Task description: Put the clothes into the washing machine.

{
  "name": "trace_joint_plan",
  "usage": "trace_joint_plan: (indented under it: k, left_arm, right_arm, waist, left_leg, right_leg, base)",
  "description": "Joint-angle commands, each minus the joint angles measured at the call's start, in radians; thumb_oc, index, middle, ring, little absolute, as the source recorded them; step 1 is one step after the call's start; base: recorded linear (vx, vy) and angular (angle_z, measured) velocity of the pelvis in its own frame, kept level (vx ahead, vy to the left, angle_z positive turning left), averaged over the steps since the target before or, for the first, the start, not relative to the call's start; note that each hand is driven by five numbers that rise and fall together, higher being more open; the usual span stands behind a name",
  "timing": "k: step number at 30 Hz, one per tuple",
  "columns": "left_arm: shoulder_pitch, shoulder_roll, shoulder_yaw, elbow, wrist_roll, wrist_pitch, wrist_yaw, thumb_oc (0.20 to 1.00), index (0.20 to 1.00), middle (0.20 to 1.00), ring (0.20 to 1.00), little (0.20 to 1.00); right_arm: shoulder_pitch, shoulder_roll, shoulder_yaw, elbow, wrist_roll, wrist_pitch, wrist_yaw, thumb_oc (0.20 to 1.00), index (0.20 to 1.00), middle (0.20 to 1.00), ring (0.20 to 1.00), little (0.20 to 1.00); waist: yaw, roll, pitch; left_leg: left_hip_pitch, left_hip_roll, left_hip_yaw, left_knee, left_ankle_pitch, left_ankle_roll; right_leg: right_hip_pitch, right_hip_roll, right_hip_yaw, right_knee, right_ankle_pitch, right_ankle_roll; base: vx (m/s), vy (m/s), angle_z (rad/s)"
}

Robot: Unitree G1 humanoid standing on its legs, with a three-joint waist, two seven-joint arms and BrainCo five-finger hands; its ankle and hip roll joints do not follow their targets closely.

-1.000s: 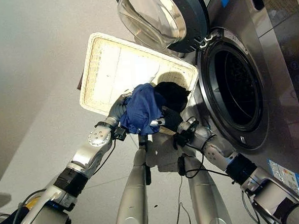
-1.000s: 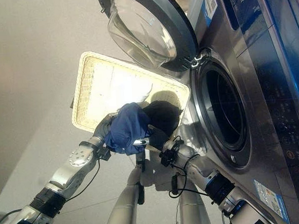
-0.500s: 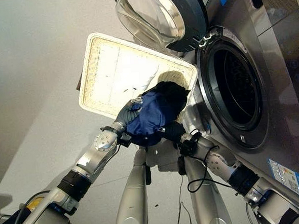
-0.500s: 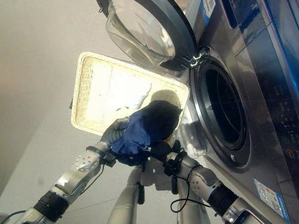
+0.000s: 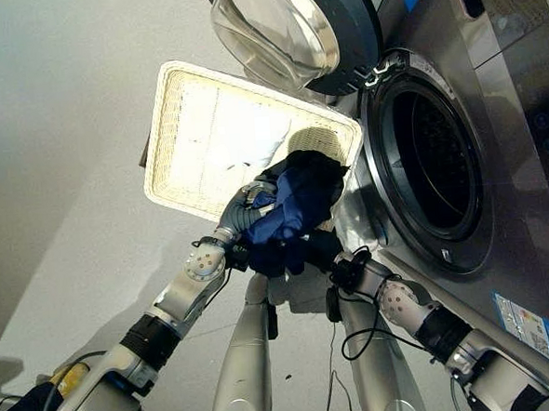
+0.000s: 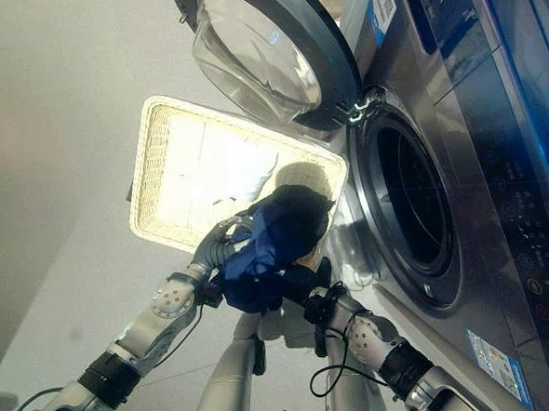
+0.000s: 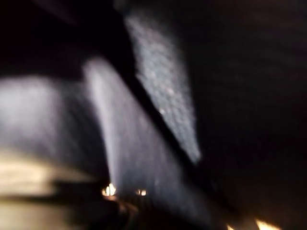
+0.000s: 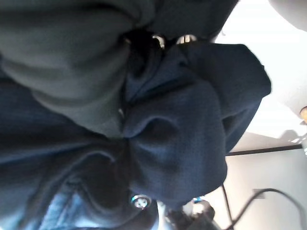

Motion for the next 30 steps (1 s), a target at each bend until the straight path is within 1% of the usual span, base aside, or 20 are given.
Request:
trace_joint_plan:
  k: [1,2,3,4,6,11,12,13,15,17,21,22,23,24,25,26,27,28,29,30]
  left_arm:
    - [0.017,-0.056,0.07,0.037,-0.054,-0.047,0.224,1.0,1.0,1.0,1.0,1.0]
    - [0.018,-0.061,0.085,0.062,-0.056,-0.055,0.258,1.0,1.0,1.0,1.0,1.0]
    - [0.018,-0.061,0.085,0.062,-0.056,-0.055,0.258,1.0,1.0,1.0,1.0,1.0]
    - [0.012,-0.068,0.125,0.113,-0.073,-0.061,0.315,1.0,1.0,1.0,1.0,1.0]
    - [0.011,-0.075,0.156,0.171,-0.074,-0.068,0.342,1.0,1.0,1.0,1.0,1.0]
    - [-0.009,-0.08,0.212,0.266,-0.124,-0.088,0.341,1.0,1.0,1.0,1.0,1.0]
    - [-0.01,-0.09,0.247,0.34,-0.152,-0.104,0.327,1.0,1.0,1.0,1.0,1.0]
    - [-0.015,-0.09,0.251,0.346,-0.155,-0.105,0.327,1.0,1.0,1.0,1.0,1.0]
    - [-0.02,-0.092,0.271,0.391,-0.181,-0.116,0.318,1.0,1.0,1.0,1.0,1.0]
    - [-0.002,-0.094,0.288,0.441,-0.2,-0.131,0.299,1.0,1.0,1.0,1.0,1.0]
    - [-0.006,-0.09,0.303,0.486,-0.208,-0.134,0.278,1.0,1.0,1.0,1.0,1.0]
    - [0.006,-0.089,0.311,0.514,-0.211,-0.146,0.256,1.0,1.0,1.0,1.0,1.0]
    - [0.034,-0.083,0.315,0.541,-0.215,-0.166,0.226,1.0,1.0,1.0,1.0,1.0]
    - [0.036,-0.082,0.317,0.545,-0.212,-0.169,0.221,1.0,1.0,1.0,1.0,1.0]
    - [0.048,-0.081,0.318,0.55,-0.206,-0.175,0.217,1.0,1.0,1.0,1.0,1.0]
    - [0.064,-0.067,0.32,0.549,-0.183,-0.174,0.196,1.0,1.0,1.0,1.0,1.0]
    - [0.061,-0.065,0.322,0.549,-0.181,-0.174,0.193,1.0,1.0,1.0,1.0,1.0]
    - [0.063,-0.053,0.316,0.548,-0.179,-0.171,0.187,1.0,1.0,1.0,1.0,1.0]
    - [0.06,-0.029,0.305,0.534,-0.199,-0.163,0.18,1.0,1.0,1.0,1.0,1.0]
    - [0.057,-0.021,0.305,0.528,-0.203,-0.156,0.176,1.0,1.0,1.0,1.0,1.0]
  right_arm:
    - [-0.014,0.065,-0.024,-0.034,0.135,-0.087,0.001,0.2,0.2,0.2,0.2,0.2]
    - [-0.019,0.066,-0.035,-0.021,0.157,-0.106,-0.003,0.2,0.2,0.2,0.2,0.2]
    - [-0.019,0.066,-0.035,-0.021,0.157,-0.106,-0.003,0.2,0.2,0.2,0.2,0.2]
    - [-0.043,0.063,-0.072,0.013,0.216,-0.14,-0.013,0.2,0.2,0.2,0.2,0.2]
    - [-0.06,0.06,-0.118,0.045,0.279,-0.166,-0.028,0.2,0.2,0.2,0.2,0.2]
    - [-0.098,0.046,-0.202,0.101,0.376,-0.198,-0.034,0.2,0.2,0.2,0.2,0.2]
    - [-0.124,0.037,-0.279,0.141,0.461,-0.244,-0.06,0.2,0.2,0.2,0.2,0.2]
    - [-0.132,0.035,-0.287,0.144,0.472,-0.248,-0.06,0.2,0.2,0.2,0.2,0.2]
    - [-0.163,0.022,-0.354,0.177,0.534,-0.29,-0.079,0.2,0.2,0.2,0.2,0.2]
    - [-0.197,-0.003,-0.441,0.206,0.61,-0.368,-0.115,0.2,0.2,0.2,0.2,0.2]
    - [-0.252,-0.039,-0.519,0.224,0.69,-0.474,-0.174,0.2,0.2,0.2,0.2,0.2]
    - [-0.291,-0.076,-0.577,0.228,0.707,-0.534,-0.242,0.2,0.2,0.2,0.2,0.2]
    - [-0.337,-0.134,-0.65,0.249,0.734,-0.646,-0.332,0.2,0.2,0.2,0.2,0.2]
    - [-0.347,-0.146,-0.663,0.253,0.743,-0.691,-0.349,0.2,0.2,0.2,0.2,0.2]
    - [-0.363,-0.171,-0.694,0.265,0.75,-0.769,-0.372,0.2,0.2,0.2,0.2,0.2]
    - [-0.404,-0.238,-0.751,0.285,0.779,-0.955,-0.395,0.2,0.2,0.2,0.2,0.2]
    - [-0.413,-0.245,-0.759,0.283,0.779,-0.998,-0.4,0.2,0.2,0.2,0.2,0.2]
    - [-0.426,-0.269,-0.782,0.282,0.779,-1.118,-0.415,0.2,0.2,0.2,0.2,0.2]
    - [-0.447,-0.32,-0.808,0.274,0.779,-1.275,-0.445,0.2,0.2,0.2,0.2,0.2]
    - [-0.452,-0.336,-0.814,0.279,0.779,-1.325,-0.474,0.2,0.2,0.2,0.2,0.2]
  waist:
    - [-0.045,0.022,-0.016]
    - [-0.045,0.023,-0.016]
    - [-0.045,0.023,-0.016]
    - [-0.047,0.028,-0.016]
    - [-0.049,0.035,-0.016]
    - [-0.055,0.046,-0.016]
    - [-0.059,0.059,-0.016]
    - [-0.06,0.059,-0.016]
    - [-0.062,0.069,-0.016]
    - [-0.066,0.082,-0.016]
    - [-0.07,0.089,-0.016]
    - [-0.072,0.093,-0.016]
    - [-0.074,0.095,-0.016]
    - [-0.074,0.095,-0.016]
    - [-0.074,0.094,-0.016]
    - [-0.069,0.092,-0.016]
    - [-0.068,0.092,-0.016]
    - [-0.067,0.091,-0.016]
    - [-0.065,0.088,-0.016]
    - [-0.065,0.087,-0.016]
  left_leg:
    - [-0.057,-0.079,-0.003,0.108,-0.059,0.021]
    - [-0.057,-0.079,-0.001,0.108,-0.06,0.019]
    - [-0.057,-0.079,-0.001,0.108,-0.06,0.019]
    - [-0.065,-0.076,0.008,0.11,-0.055,0.014]
    - [-0.056,-0.073,0.019,0.111,-0.063,0.009]
    - [-0.066,-0.069,0.035,0.116,-0.059,0.003]
    - [-0.058,-0.064,0.047,0.124,-0.07,-0.001]
    - [-0.067,-0.064,0.049,0.123,-0.063,-0.002]
    - [-0.075,-0.062,0.056,0.129,-0.064,-0.004]
    - [-0.07,-0.059,0.062,0.14,-0.079,-0.007]
    - [-0.086,-0.057,0.068,0.145,-0.073,-0.009]
    - [-0.086,-0.053,0.071,0.145,-0.075,-0.01]
    - [-0.072,-0.048,0.073,0.148,-0.091,-0.01]
    - [-0.081,-0.047,0.074,0.147,-0.083,-0.01]
    - [-0.073,-0.044,0.073,0.148,-0.094,-0.01]
    - [-0.07,-0.043,0.069,0.147,-0.098,-0.007]
    - [-0.08,-0.043,0.069,0.145,-0.087,-0.006]
    - [-0.077,-0.042,0.065,0.144,-0.095,-0.005]
    - [-0.091,-0.046,0.057,0.146,-0.086,-0.002]
    - [-0.097,-0.048,0.053,0.148,-0.084,-0.001]
  right_leg:
    - [0.036,-0.021,-0.035,-0.058,0.018,0.11]
    - [0.035,-0.022,-0.035,-0.058,0.017,0.11]
    - [0.035,-0.022,-0.035,-0.058,0.017,0.11]
    - [0.028,-0.028,-0.035,-0.059,0.023,0.11]
    - [0.034,-0.031,-0.035,-0.056,0.015,0.11]
    - [0.02,-0.037,-0.032,-0.051,0.02,0.108]
    - [0.021,-0.041,-0.03,-0.039,0.007,0.11]
    - [0.012,-0.042,-0.029,-0.04,0.015,0.109]
    - [0.002,-0.044,-0.027,-0.033,0.012,0.11]
    - [0.002,-0.044,-0.024,-0.02,-0.006,0.109]
    - [-0.015,-0.045,-0.02,-0.017,0.002,0.106]
    - [-0.016,-0.044,-0.018,-0.016,-0.001,0.105]
    - [-0.005,-0.039,-0.013,-0.01,-0.018,0.103]
    - [-0.012,-0.039,-0.013,-0.013,-0.008,0.101]
    - [-0.004,-0.036,-0.011,-0.01,-0.02,0.103]
    - [0.001,-0.032,-0.011,-0.008,-0.023,0.102]
    - [-0.008,-0.032,-0.011,-0.011,-0.011,0.101]
    - [-0.004,-0.028,-0.009,-0.007,-0.02,0.102]
    - [-0.016,-0.024,-0.009,-0.004,-0.01,0.1]
    - [-0.021,-0.024,-0.008,-0.004,-0.006,0.1]
  base:
    - [0.0,0.0,0.0]
    - [0.0,0.0,0.0]
    - [0.0,0.0,0.0]
    - [0.0,0.0,0.0]
    - [0.02,-0.006,-0.01]
    - [0.04,0.022,-0.08]
    - [0.06,0.033,-0.09]
    - [0.08,0.048,-0.11]
    - [0.04,0.027,-0.13]
    - [0.06,0.029,-0.06]
    - [0.03,0.006,-0.09]
    - [0.09,0.008,-0.17]
    - [0.08,0.005,-0.15]
    - [0.08,-0.004,-0.09]
    - [0.04,-0.043,-0.07]
    - [0.04,-0.046,-0.04]
    - [0.02,-0.07,-0.03]
    - [-0.02,-0.102,-0.03]
    - [0.0,-0.123,-0.02]
    - [-0.02,-0.105,0.0]
